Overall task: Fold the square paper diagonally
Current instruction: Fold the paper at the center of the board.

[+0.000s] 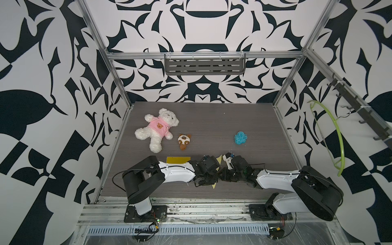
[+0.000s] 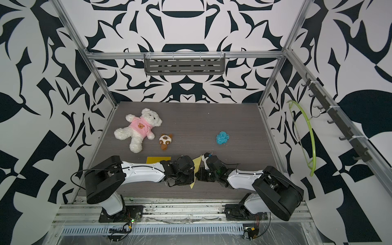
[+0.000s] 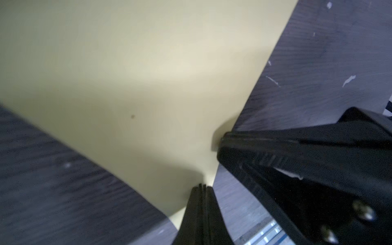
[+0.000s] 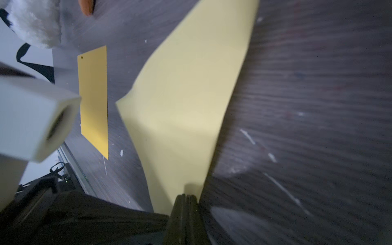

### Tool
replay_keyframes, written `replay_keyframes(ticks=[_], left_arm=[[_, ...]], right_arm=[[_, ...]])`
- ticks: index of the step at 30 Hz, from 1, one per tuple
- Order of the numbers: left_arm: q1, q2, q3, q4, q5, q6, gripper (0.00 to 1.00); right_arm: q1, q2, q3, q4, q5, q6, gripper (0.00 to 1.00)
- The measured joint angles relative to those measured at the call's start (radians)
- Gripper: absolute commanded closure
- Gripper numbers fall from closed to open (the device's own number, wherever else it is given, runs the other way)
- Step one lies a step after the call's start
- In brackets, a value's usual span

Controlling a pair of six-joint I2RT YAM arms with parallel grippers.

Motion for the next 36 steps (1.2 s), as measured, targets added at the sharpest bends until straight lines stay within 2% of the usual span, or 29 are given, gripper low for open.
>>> replay_keyframes(ticks=[20, 36], left_arm=[[-0.001, 0.001, 0.000, 0.005, 0.001, 0.000, 0.99], [-0.003, 0.006, 0.000, 0.016, 0.002, 0.000, 0.99]], right_arm=[[-0.146, 0.132, 0.073, 0.086, -0.011, -0.024, 0.95], [-0.264, 0.240, 0.108, 0.205, -0.069, -0.026, 0.98]])
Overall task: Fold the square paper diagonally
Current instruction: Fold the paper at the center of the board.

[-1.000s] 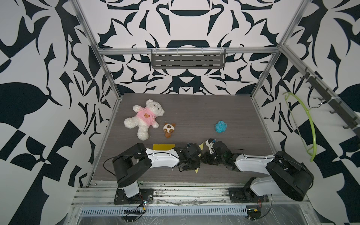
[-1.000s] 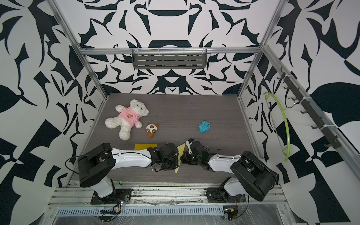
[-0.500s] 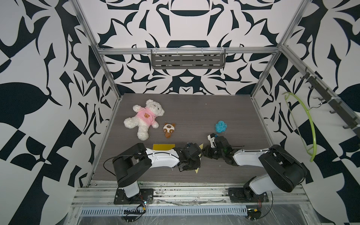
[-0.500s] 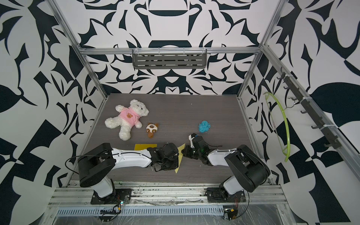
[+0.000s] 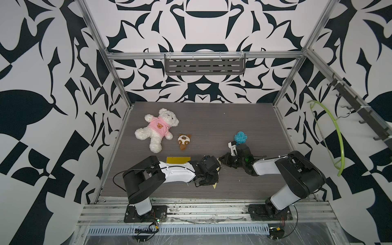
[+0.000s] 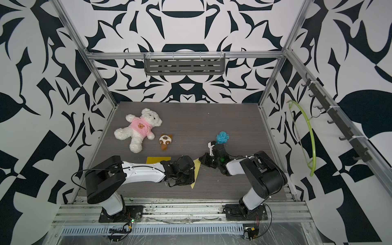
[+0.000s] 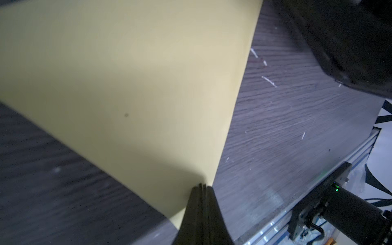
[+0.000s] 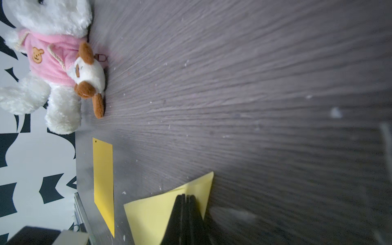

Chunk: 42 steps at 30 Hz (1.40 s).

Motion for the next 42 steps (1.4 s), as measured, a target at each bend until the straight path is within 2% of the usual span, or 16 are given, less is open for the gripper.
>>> replay_keyframes(ticks=[10, 16, 22, 25, 32, 37, 42], left_arm=[[0.000, 0.005, 0.004, 0.005, 0.002, 0.000, 1.00], [0.000, 0.005, 0.004, 0.005, 0.002, 0.000, 1.00], [0.000, 0.005, 0.004, 0.005, 0.002, 0.000, 1.00], [0.000, 0.005, 0.004, 0.005, 0.002, 0.000, 1.00], [-0.001, 0.005, 0.004, 0.005, 0.001, 0.000, 1.00], [-0.001, 0.006, 0.006, 0.003, 0.002, 0.000, 1.00], [-0.002, 0.006, 0.006, 0.004, 0.002, 0.000, 1.00]], right_arm=[[-0.050, 0.001, 0.020, -0.026, 0.003, -0.031, 0.97], [-0.111, -0.010, 0.068, -0.111, 0.073, -0.076, 0.96], [-0.118, -0.069, 0.097, -0.269, 0.109, -0.124, 0.90], [-0.096, -0.151, 0.093, -0.344, 0.109, -0.141, 0.88], [0.106, -0.305, 0.093, -0.425, 0.096, -0.154, 0.86], [0.126, -0.293, 0.074, -0.429, 0.095, -0.150, 0.87], [0.126, -0.205, 0.072, -0.412, 0.092, -0.147, 0.88]])
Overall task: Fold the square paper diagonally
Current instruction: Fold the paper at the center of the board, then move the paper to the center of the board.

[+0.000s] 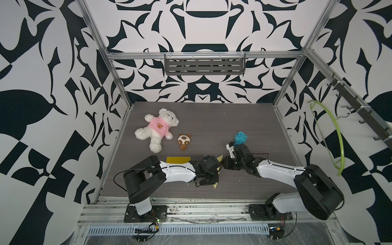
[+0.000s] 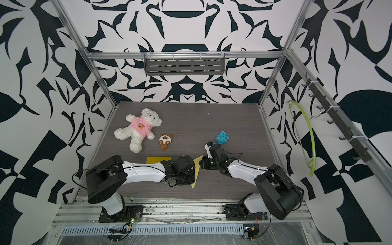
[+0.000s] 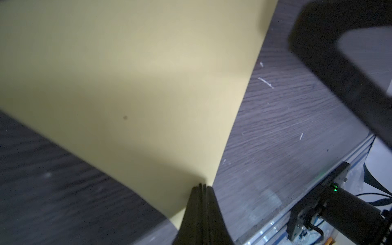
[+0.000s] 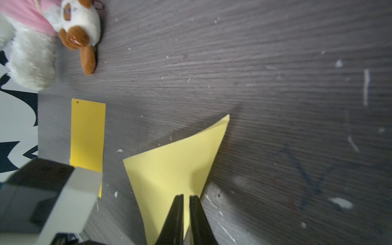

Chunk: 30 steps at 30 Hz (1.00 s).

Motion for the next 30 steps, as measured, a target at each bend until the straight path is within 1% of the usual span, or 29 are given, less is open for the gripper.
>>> replay_keyframes(ticks=[4, 16, 19, 26, 30], left_arm=[[-0.003, 0.000, 0.000, 0.001, 0.000, 0.000, 1.00], [-0.007, 0.010, 0.010, -0.001, 0.005, 0.000, 1.00], [-0.008, 0.011, 0.011, -0.001, 0.005, 0.000, 1.00], [-0.009, 0.011, 0.012, -0.002, 0.005, 0.000, 1.00], [-0.009, 0.011, 0.013, -0.003, 0.005, 0.000, 1.00]], right_arm=[[0.000, 0.047, 0.000, 0.029, -0.007, 0.005, 0.88], [0.000, 0.067, 0.000, 0.063, -0.008, 0.009, 0.88], [0.000, 0.051, 0.000, 0.064, -0.011, 0.016, 0.87], [0.000, -0.056, 0.000, 0.073, -0.030, 0.024, 0.86], [0.000, -0.042, 0.000, 0.087, -0.038, 0.026, 0.86]])
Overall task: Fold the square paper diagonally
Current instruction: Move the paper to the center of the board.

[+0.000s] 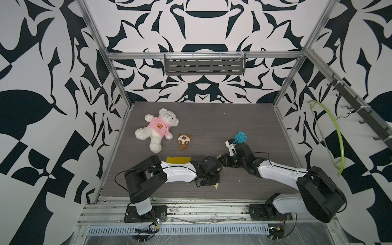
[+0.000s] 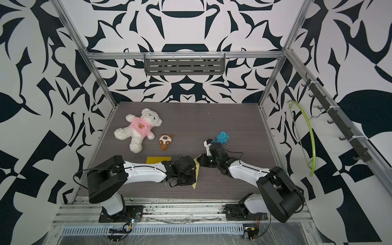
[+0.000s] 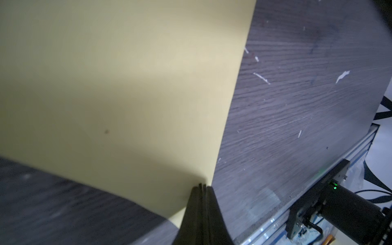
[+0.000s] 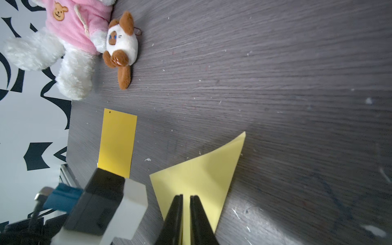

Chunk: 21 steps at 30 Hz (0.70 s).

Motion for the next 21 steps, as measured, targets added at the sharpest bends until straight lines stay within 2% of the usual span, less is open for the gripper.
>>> replay_keyframes(ticks=[9, 21], left_arm=[[0.000, 0.000, 0.000, -0.001, 0.000, 0.000, 1.00], [-0.014, 0.000, 0.000, 0.003, -0.008, -0.012, 1.00]], right_arm=[[0.000, 0.138, -0.005, 0.063, -0.017, 0.019, 0.88], [0.000, 0.158, -0.039, 0.112, 0.008, 0.018, 0.90]])
